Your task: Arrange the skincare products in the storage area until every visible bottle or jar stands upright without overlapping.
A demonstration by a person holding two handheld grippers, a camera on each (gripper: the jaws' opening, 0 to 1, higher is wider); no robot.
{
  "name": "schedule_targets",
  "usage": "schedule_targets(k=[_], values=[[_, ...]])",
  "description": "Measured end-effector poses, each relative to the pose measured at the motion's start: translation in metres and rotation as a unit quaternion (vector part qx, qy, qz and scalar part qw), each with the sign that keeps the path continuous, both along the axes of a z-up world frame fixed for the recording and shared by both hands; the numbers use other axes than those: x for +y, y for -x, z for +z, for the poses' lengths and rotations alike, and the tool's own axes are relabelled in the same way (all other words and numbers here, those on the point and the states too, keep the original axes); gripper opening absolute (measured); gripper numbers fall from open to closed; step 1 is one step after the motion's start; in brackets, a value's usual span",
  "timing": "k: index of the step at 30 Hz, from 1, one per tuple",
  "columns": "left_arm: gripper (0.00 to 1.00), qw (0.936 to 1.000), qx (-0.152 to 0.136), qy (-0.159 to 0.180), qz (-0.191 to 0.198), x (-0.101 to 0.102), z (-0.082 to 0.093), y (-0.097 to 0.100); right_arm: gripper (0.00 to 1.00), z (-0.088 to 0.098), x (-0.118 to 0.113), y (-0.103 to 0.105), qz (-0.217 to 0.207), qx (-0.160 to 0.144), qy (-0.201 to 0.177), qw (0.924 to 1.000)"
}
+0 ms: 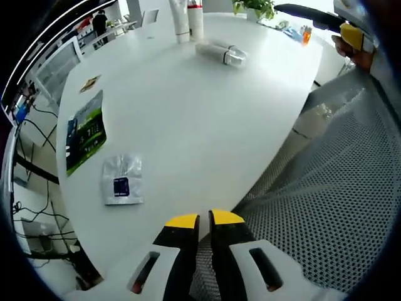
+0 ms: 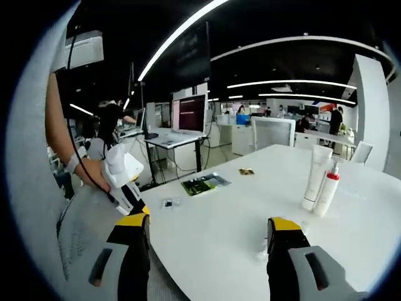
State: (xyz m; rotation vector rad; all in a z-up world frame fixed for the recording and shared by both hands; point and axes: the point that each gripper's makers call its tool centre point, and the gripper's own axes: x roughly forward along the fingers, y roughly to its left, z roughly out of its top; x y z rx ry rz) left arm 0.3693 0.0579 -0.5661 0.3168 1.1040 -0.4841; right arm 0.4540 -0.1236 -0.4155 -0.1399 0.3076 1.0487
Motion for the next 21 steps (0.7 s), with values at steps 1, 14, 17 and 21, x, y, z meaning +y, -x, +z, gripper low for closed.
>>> schedule_targets(k=[1, 14, 17, 21], values=[[0.06, 1.0, 0.001, 0.0, -0.001, 0.0, 0.0, 0.0, 0.74, -0.002, -0.002, -0.002, -0.004, -0.001, 0.006, 1.0], [0.22, 0.9981, -0.046, 0.034, 0.021, -0.001, 0.026, -0.02, 0.69, -0.018, -0.016, -0.012, -0.038, 0.001, 0.054, 0.9978], [0.33, 0.9933, -0.101, 0.035, 0.042, 0.001, 0.051, -0.053, 0.66, -0.019, -0.018, -0.014, -0.042, -0.003, 0.059, 0.9974], [0.38, 0.9907, -0.129, 0.037, 0.024, -0.009, 0.072, -0.088, 0.65, -0.022, -0.017, -0.013, -0.036, -0.011, 0.073, 0.9966]])
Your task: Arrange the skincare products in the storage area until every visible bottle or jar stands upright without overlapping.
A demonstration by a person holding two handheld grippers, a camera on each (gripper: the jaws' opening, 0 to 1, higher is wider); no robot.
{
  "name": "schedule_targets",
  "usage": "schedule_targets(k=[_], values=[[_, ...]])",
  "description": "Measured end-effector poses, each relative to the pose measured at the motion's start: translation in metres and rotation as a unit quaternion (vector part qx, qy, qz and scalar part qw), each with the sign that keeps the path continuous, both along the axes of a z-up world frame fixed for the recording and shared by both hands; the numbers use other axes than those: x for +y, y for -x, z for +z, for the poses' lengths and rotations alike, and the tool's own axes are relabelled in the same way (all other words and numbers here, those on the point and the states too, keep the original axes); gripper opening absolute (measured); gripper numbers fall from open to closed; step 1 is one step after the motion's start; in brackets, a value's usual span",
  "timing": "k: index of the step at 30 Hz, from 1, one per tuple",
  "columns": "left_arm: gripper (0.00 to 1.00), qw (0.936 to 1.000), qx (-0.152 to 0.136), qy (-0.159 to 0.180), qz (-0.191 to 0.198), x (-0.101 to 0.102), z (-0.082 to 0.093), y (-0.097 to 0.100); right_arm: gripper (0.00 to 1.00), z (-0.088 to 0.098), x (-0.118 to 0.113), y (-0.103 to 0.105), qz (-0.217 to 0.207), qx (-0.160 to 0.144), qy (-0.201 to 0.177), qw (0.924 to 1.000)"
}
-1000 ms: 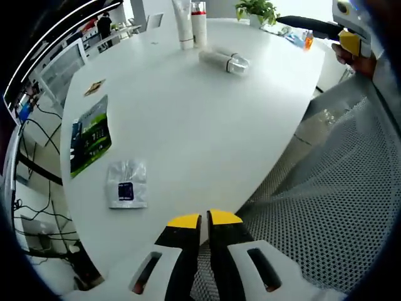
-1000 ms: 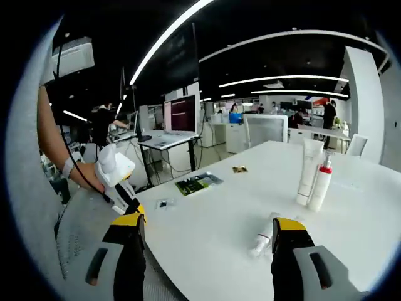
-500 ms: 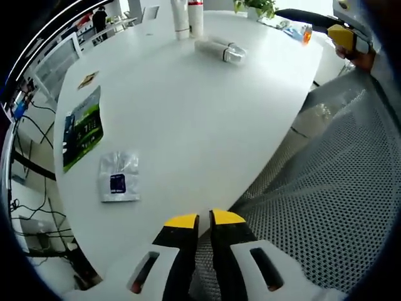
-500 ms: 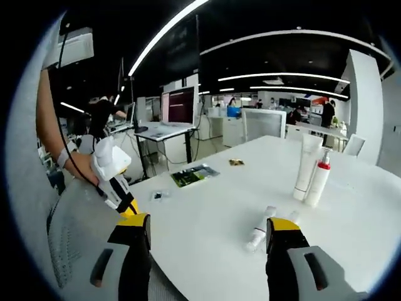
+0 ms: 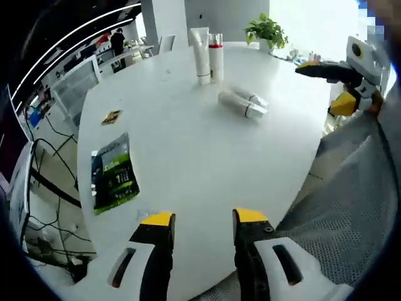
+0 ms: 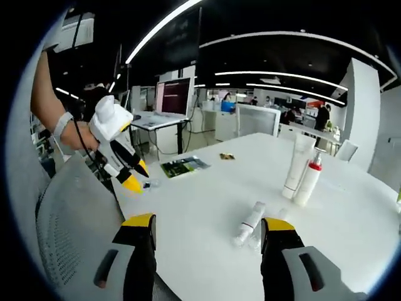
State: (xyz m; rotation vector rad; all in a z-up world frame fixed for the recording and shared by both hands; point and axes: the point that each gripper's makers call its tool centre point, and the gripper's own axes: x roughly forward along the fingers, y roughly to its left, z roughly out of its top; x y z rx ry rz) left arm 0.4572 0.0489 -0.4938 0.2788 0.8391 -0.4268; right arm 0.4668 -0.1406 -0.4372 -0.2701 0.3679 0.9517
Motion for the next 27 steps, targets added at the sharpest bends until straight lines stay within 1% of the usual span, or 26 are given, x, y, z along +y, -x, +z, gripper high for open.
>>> schedule_targets(k=[1, 2, 3, 4, 5, 6, 7, 8, 9, 10, 12, 14, 16, 17, 18, 19, 20, 21, 22, 23, 24, 25, 26, 27], values=[[0.4, 0.9997, -0.007, 0.023, 0.003, -0.011, 0.007, -0.013, 0.65, -0.001, 0.0, 0.0, 0.001, 0.0, 0.004, 1.0], [0.45, 0.9988, -0.003, 0.048, 0.014, -0.019, 0.011, -0.019, 0.65, -0.002, -0.001, 0.0, 0.001, -0.001, 0.006, 1.0], [0.5, 0.9969, -0.006, 0.077, 0.013, -0.032, 0.018, -0.032, 0.64, -0.002, -0.002, 0.0, 0.0, -0.002, 0.009, 1.0], [0.56, 0.9966, -0.016, 0.081, 0.009, -0.039, 0.022, -0.04, 0.64, -0.002, -0.002, -0.001, -0.001, -0.003, 0.009, 1.0], [0.62, 0.9961, -0.028, 0.083, -0.007, -0.05, 0.027, -0.05, 0.64, -0.001, -0.003, -0.001, -0.002, -0.004, 0.008, 1.0], [0.67, 0.9959, -0.03, 0.084, -0.014, -0.057, 0.028, -0.055, 0.63, -0.001, -0.003, -0.001, -0.003, -0.003, 0.008, 1.0], [0.7, 0.9953, -0.025, 0.087, -0.034, -0.07, 0.028, -0.06, 0.63, -0.002, -0.004, -0.002, -0.005, -0.003, 0.01, 0.9999], [0.73, 0.9952, -0.022, 0.085, -0.043, -0.074, 0.027, -0.061, 0.63, -0.003, -0.004, -0.002, -0.005, -0.004, 0.012, 0.9999], [0.74, 0.9949, -0.02, 0.078, -0.061, -0.08, 0.026, -0.063, 0.62, -0.003, -0.005, -0.002, -0.006, -0.004, 0.014, 0.9999], [0.75, 0.9936, -0.016, 0.07, -0.087, -0.089, 0.024, -0.066, 0.62, -0.004, -0.005, -0.003, -0.007, -0.005, 0.017, 0.9998], [0.75, 0.9908, -0.009, 0.057, -0.122, -0.101, 0.02, -0.069, 0.62, -0.005, -0.007, -0.004, -0.01, -0.007, 0.022, 0.9997], [0.75, 0.9859, -0.003, 0.038, -0.163, -0.11, 0.017, -0.074, 0.61, -0.006, -0.008, -0.004, -0.012, -0.008, 0.024, 0.9996], [0.75, 0.9776, 0.001, 0.0, -0.211, -0.115, 0.014, -0.079, 0.6, -0.006, -0.009, -0.005, -0.014, -0.01, 0.027, 0.9995], [0.75, 0.973, -0.002, -0.016, -0.23, -0.117, 0.013, -0.083, 0.56, -0.007, -0.009, -0.004, -0.012, -0.006, 0.028, 0.9995], [0.75, 0.9632, -0.006, -0.045, -0.265, -0.118, 0.011, -0.087, 0.52, -0.009, -0.009, -0.002, -0.007, -0.002, 0.031, 0.9995], [0.75, 0.955, -0.006, -0.063, -0.29, -0.12, 0.009, -0.088, 0.47, -0.011, -0.008, 0.0, -0.001, -0.002, 0.038, 0.9993], [0.74, 0.9432, -0.009, -0.085, -0.321, -0.122, 0.006, -0.092, 0.44, -0.011, -0.008, 0.001, 0.002, -0.006, 0.043, 0.9991], [0.74, 0.935, -0.009, -0.098, -0.341, -0.123, 0.004, -0.093, 0.43, -0.011, -0.007, 0.002, 0.005, -0.012, 0.046, 0.9989], [0.73, 0.9223, -0.01, -0.119, -0.368, -0.124, 0.001, -0.096, 0.44, -0.011, -0.006, 0.002, 0.006, -0.016, 0.048, 0.9987], [0.74, 0.9173, -0.006, -0.129, -0.377, -0.124, -0.002, -0.098, 0.43, -0.012, -0.006, 0.002, 0.007, -0.016, 0.051, 0.9986], [0.73, 0.9144, -0.004, -0.134, -0.382, -0.124, -0.003, -0.099, 0.43, -0.012, -0.007, 0.002, 0.007, -0.016, 0.053, 0.9985], [0.73, 0.9081, -0.003, -0.145, -0.393, -0.124, -0.005, -0.101, 0.42, -0.014, -0.007, 0.002, 0.008, -0.015, 0.057, 0.9982], [0.72, 0.895, -0.001, -0.168, -0.413, -0.124, -0.009, -0.107, 0.41, -0.015, -0.009, 0.001, 0.007, -0.015, 0.061, 0.998], [0.71, 0.8882, -0.001, -0.176, -0.424, -0.126, -0.01, -0.109, 0.4, -0.015, -0.01, 0.001, 0.006, -0.014, 0.061, 0.998]])
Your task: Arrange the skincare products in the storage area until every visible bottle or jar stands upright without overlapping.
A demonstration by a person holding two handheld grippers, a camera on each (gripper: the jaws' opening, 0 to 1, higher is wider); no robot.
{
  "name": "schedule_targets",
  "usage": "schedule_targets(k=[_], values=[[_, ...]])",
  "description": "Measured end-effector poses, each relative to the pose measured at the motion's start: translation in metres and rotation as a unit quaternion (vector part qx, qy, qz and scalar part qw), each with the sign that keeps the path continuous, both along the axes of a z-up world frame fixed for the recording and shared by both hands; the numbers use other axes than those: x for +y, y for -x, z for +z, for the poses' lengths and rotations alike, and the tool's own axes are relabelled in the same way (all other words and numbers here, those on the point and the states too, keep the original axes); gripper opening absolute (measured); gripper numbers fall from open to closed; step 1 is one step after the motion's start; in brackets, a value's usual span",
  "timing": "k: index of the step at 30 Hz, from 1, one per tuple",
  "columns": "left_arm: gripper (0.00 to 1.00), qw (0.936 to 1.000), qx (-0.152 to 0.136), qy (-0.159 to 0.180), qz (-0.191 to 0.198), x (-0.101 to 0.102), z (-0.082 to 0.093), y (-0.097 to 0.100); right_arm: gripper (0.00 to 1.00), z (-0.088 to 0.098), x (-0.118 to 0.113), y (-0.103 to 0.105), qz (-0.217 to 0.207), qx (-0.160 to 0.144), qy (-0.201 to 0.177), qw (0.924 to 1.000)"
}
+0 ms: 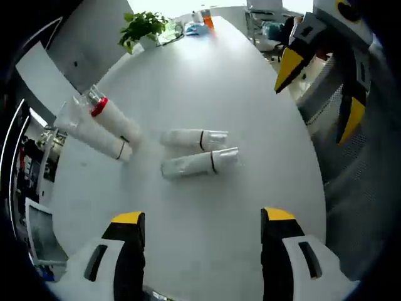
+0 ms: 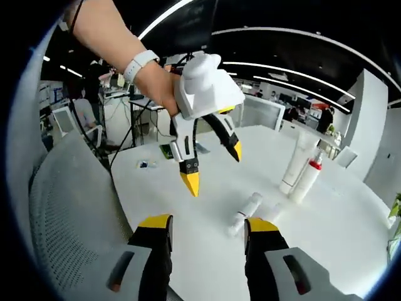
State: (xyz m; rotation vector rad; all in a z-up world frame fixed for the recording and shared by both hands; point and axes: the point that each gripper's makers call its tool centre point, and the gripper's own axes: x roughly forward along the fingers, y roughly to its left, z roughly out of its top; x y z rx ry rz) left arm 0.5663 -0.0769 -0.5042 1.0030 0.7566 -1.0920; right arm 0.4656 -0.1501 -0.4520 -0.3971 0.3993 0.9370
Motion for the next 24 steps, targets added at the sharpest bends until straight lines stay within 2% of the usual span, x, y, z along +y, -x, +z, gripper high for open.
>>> schedule_targets(k=[5, 7, 8, 9, 11, 12, 13, 14, 16, 19, 21, 22, 24], values=[[0.68, 0.9968, -0.002, -0.026, -0.075, -0.019, -0.004, -0.008, 0.37, -0.002, -0.002, -0.001, -0.004, 0.0, 0.005, 1.0], [0.68, 0.9925, -0.003, -0.058, -0.108, -0.022, -0.007, -0.013, 0.36, -0.003, -0.002, -0.001, -0.002, -0.003, 0.012, 0.9999], [0.67, 0.9871, -0.014, -0.078, -0.139, -0.026, -0.005, -0.018, 0.36, -0.003, -0.002, -0.001, -0.001, -0.004, 0.015, 0.9999], [0.67, 0.9853, -0.018, -0.082, -0.149, -0.028, -0.005, -0.019, 0.35, -0.003, -0.002, -0.001, 0.0, -0.004, 0.016, 0.9999], [0.65, 0.9764, -0.02, -0.087, -0.197, -0.043, -0.003, -0.023, 0.35, -0.005, -0.002, -0.001, 0.001, -0.006, 0.021, 0.9998], [0.64, 0.9747, -0.019, -0.088, -0.204, -0.045, -0.003, -0.023, 0.34, -0.005, -0.002, -0.001, 0.001, -0.006, 0.022, 0.9997], [0.63, 0.9691, -0.016, -0.093, -0.228, -0.05, -0.003, -0.021, 0.34, -0.005, -0.002, -0.001, 0.001, -0.006, 0.023, 0.9997], [0.62, 0.9606, -0.014, -0.105, -0.257, -0.053, -0.007, -0.02, 0.34, -0.006, -0.003, -0.002, 0.001, -0.007, 0.024, 0.9997], [0.6, 0.951, -0.01, -0.122, -0.284, -0.054, -0.012, -0.02, 0.33, -0.007, -0.003, -0.002, 0.001, -0.006, 0.027, 0.9996], [0.54, 0.953, 0.004, -0.124, -0.277, -0.059, -0.02, -0.022, 0.31, -0.008, -0.003, -0.001, 0.002, -0.003, 0.031, 0.9995], [0.51, 0.9485, 0.018, -0.132, -0.287, -0.058, -0.027, -0.02, 0.31, -0.008, -0.004, -0.001, 0.001, -0.002, 0.032, 0.9995], [0.45, 0.945, 0.022, -0.136, -0.297, -0.058, -0.03, -0.018, 0.31, -0.008, -0.004, -0.001, 0.001, -0.002, 0.032, 0.9995], [0.39, 0.9428, 0.035, -0.13, -0.305, -0.06, -0.034, -0.013, 0.3, -0.009, -0.004, -0.001, 0.001, 0.0, 0.034, 0.9994]])
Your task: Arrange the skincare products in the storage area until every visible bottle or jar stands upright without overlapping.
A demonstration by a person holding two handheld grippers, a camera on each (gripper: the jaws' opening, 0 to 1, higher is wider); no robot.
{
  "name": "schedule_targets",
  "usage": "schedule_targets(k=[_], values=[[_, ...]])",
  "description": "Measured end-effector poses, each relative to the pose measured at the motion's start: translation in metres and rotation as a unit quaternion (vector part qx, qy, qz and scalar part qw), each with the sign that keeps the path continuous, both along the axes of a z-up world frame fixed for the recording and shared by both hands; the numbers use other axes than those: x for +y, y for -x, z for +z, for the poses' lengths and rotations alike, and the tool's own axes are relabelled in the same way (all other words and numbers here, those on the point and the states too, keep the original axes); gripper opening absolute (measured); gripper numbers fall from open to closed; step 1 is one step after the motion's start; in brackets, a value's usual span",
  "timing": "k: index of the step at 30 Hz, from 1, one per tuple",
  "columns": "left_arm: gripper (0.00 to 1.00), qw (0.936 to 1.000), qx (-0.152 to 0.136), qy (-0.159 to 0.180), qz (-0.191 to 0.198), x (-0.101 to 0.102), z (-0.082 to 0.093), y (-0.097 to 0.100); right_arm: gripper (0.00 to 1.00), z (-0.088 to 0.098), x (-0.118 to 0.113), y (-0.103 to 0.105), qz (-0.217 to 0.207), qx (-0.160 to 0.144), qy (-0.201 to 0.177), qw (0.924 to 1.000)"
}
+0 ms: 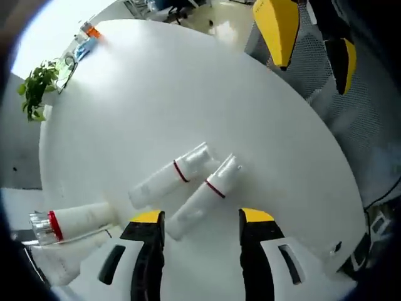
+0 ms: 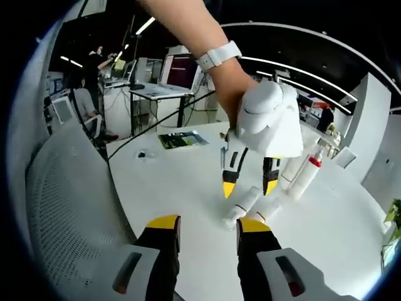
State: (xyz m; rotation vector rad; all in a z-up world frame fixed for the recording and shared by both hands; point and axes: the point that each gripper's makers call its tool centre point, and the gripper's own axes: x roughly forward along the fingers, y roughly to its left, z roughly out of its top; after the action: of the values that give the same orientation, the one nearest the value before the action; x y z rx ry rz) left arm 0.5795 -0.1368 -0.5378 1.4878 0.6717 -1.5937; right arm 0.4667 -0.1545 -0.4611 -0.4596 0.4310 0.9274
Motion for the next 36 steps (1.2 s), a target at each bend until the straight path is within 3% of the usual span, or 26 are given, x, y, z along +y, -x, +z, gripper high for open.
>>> schedule_targets(k=[9, 13, 19, 23, 25, 27, 30, 32, 34, 36], values=[[0.36, 0.9994, 0.011, -0.027, -0.017, 0.001, -0.021, -0.004, 0.28, -0.006, 0.0, 0.002, 0.006, 0.009, 0.011, 0.9999], [0.23, 0.9993, 0.026, -0.025, 0.001, -0.002, -0.023, -0.002, 0.27, -0.007, -0.001, 0.001, 0.005, 0.012, 0.014, 0.9998], [0.18, 0.998, 0.011, -0.048, -0.039, 0.007, -0.029, 0.004, 0.26, -0.009, -0.001, 0.002, 0.007, 0.014, 0.018, 0.9997], [0.17, 0.9984, 0.012, -0.049, -0.025, 0.011, -0.028, 0.008, 0.25, -0.011, 0.0, 0.003, 0.011, 0.014, 0.023, 0.9996], [0.17, 0.9977, 0.052, -0.04, 0.018, 0.016, -0.028, 0.021, 0.25, -0.011, 0.001, 0.004, 0.014, 0.013, 0.025, 0.9995], [0.17, 0.9963, 0.072, -0.032, 0.033, 0.019, -0.026, 0.03, 0.25, -0.01, 0.001, 0.004, 0.014, 0.013, 0.025, 0.9995], [0.17, 0.9896, 0.101, -0.024, 0.1, 0.028, -0.021, 0.043, 0.25, -0.01, 0.001, 0.004, 0.014, 0.012, 0.024, 0.9995], [0.17, 0.979, 0.131, 0.003, 0.156, 0.029, -0.015, 0.053, 0.25, -0.01, 0.002, 0.004, 0.016, 0.012, 0.023, 0.9995], [0.17, 0.9625, 0.161, 0.027, 0.216, 0.03, -0.009, 0.064, 0.25, -0.01, 0.002, 0.005, 0.019, 0.007, 0.027, 0.9994], [0.17, 0.9488, 0.174, 0.042, 0.26, 0.032, -0.006, 0.072, 0.25, -0.009, 0.003, 0.006, 0.023, 0.005, 0.028, 0.9993]])
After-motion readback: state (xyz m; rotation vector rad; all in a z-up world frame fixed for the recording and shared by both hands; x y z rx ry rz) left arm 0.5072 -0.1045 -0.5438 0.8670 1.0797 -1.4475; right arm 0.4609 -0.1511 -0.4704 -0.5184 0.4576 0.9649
